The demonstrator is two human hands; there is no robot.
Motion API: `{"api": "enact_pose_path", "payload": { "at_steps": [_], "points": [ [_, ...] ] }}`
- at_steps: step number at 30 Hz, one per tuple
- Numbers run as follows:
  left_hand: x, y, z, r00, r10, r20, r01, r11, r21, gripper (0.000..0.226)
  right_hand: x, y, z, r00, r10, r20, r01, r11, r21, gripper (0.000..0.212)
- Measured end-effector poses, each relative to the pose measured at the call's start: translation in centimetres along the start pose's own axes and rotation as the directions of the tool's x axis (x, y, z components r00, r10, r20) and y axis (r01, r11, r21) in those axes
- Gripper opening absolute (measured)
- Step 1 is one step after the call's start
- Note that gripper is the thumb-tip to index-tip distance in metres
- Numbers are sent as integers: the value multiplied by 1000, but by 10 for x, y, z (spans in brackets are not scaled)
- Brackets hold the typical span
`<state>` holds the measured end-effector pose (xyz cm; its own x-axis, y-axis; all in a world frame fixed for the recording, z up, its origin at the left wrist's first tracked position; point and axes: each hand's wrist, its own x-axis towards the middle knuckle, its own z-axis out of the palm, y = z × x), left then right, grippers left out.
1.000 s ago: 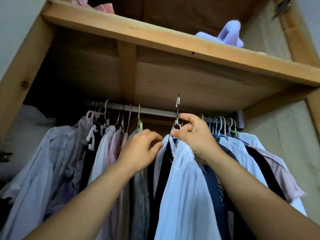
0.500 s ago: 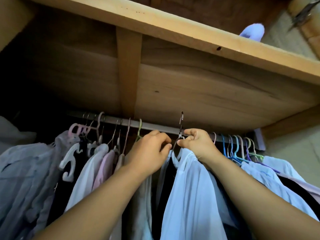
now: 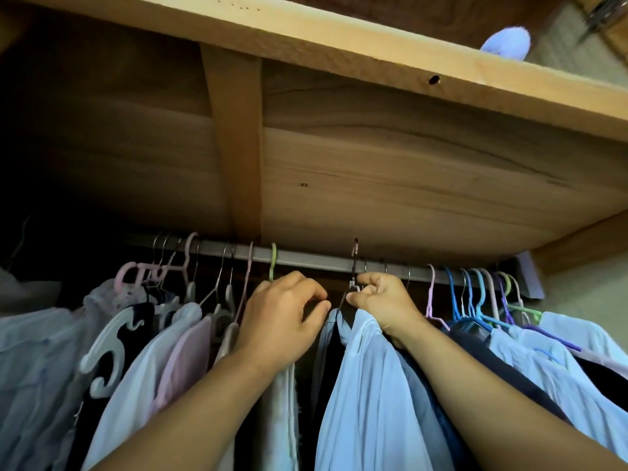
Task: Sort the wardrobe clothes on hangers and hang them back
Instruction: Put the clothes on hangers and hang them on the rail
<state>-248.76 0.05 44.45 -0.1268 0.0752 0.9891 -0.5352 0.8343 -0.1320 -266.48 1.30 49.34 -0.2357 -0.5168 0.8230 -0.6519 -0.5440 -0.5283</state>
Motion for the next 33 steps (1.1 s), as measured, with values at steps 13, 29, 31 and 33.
{"api": "enact_pose_path", "payload": {
  "at_steps": [13,29,31,33],
  "points": [
    [-26,15,-9,998,-57,32,57,998,14,19,-34,4,-18,998,-18,58,22,998,-66,59],
    [-119,75,-61,958,-152,243,151,988,21,38,-186,-39,-70,900,-403,-166,412,911,20,27],
    [-142,89,-80,925,-206,320,198,978,57,30,-218,-40,-67,867,-469,-168,480,876,35,26],
    [-165,105,-101,896,-271,351,255,963,91,23,-251,-40,-59,830,-532,-168,547,835,58,28]
  ]
}}
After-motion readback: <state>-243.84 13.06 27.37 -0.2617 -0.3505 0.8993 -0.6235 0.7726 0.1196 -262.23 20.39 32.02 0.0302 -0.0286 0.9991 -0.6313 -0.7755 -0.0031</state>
